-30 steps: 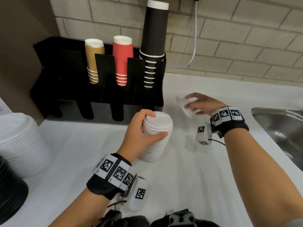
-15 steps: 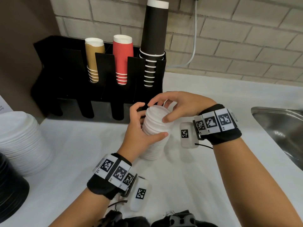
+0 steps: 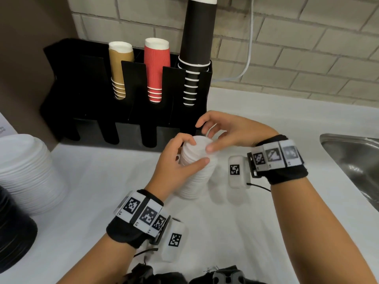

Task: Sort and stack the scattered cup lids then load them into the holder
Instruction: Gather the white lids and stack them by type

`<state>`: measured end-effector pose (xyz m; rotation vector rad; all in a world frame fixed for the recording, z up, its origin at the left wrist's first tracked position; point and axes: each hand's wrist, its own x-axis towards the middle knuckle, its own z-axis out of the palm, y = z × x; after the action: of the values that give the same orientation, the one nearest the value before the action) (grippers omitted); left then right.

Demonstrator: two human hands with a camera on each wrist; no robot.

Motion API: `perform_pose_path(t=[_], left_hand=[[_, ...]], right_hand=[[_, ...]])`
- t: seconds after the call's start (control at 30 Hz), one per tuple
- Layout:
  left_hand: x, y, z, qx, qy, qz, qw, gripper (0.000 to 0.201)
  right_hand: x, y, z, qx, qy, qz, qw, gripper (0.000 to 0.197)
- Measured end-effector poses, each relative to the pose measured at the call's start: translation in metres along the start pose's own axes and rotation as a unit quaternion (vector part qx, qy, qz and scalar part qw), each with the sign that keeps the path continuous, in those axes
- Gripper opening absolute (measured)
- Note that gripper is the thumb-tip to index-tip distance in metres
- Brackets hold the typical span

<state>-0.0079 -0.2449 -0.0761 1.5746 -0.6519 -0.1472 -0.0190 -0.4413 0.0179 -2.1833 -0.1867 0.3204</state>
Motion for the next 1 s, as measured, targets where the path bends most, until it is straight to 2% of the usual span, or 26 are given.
perform_pose_path(t=[0.03, 0.07, 0.13, 0.17, 0.2, 0.27, 0.33, 0.4, 0.47, 0.57, 0.7, 0.83, 0.9, 1.0], left_hand=[[0.002, 0.001, -0.002, 0.009, -0.001, -0.008, 1.0, 0.038], [0.003, 0.001, -0.003, 0.018, -0.003, -0.014, 1.0, 0.034], [0.006, 0.004, -0.007, 0.04, -0.016, -0.016, 0.999, 0.03], [0.008, 0.006, -0.009, 0.05, -0.027, -0.013, 0.998, 0.031], [0.009, 0.008, -0.011, 0.056, -0.039, -0.015, 0.998, 0.032], [0.013, 0.014, -0.014, 0.058, -0.064, -0.03, 0.996, 0.034], [0.015, 0.018, -0.016, 0.057, -0.085, -0.041, 0.994, 0.036], [0.016, 0.019, -0.018, 0.057, -0.092, -0.045, 0.993, 0.038], [0.016, 0.018, -0.019, 0.056, -0.094, -0.048, 0.993, 0.038], [0.016, 0.016, -0.02, 0.054, -0.1, -0.047, 0.992, 0.038], [0.016, 0.012, -0.022, 0.06, -0.098, -0.038, 0.993, 0.038], [0.017, 0.01, -0.023, 0.05, -0.099, -0.032, 0.993, 0.038], [0.018, 0.011, -0.023, 0.048, -0.1, -0.035, 0.993, 0.038], [0.02, 0.009, -0.022, 0.044, -0.097, -0.04, 0.993, 0.037]], right_hand=[[0.003, 0.009, -0.007, 0.052, 0.035, -0.006, 0.998, 0.044], [0.009, 0.02, -0.014, 0.098, 0.1, 0.003, 0.99, 0.034], [0.025, 0.047, -0.03, 0.148, 0.263, 0.08, 0.95, 0.021], [0.034, 0.061, -0.037, 0.152, 0.318, 0.131, 0.927, 0.021], [0.044, 0.074, -0.044, 0.14, 0.339, 0.182, 0.912, 0.025], [0.063, 0.097, -0.056, 0.066, 0.314, 0.275, 0.907, 0.045], [0.081, 0.113, -0.062, -0.049, 0.267, 0.336, 0.902, 0.067], [0.096, 0.124, -0.066, -0.17, 0.227, 0.364, 0.887, 0.078], [0.107, 0.135, -0.071, -0.248, 0.193, 0.377, 0.871, 0.085], [0.121, 0.153, -0.079, -0.279, 0.162, 0.389, 0.863, 0.086], [0.132, 0.169, -0.085, -0.262, 0.132, 0.391, 0.872, 0.083], [0.13, 0.175, -0.09, -0.303, 0.135, 0.383, 0.862, 0.082], [0.127, 0.169, -0.087, -0.302, 0.126, 0.369, 0.87, 0.082], [0.12, 0.156, -0.079, -0.277, 0.121, 0.347, 0.888, 0.069]])
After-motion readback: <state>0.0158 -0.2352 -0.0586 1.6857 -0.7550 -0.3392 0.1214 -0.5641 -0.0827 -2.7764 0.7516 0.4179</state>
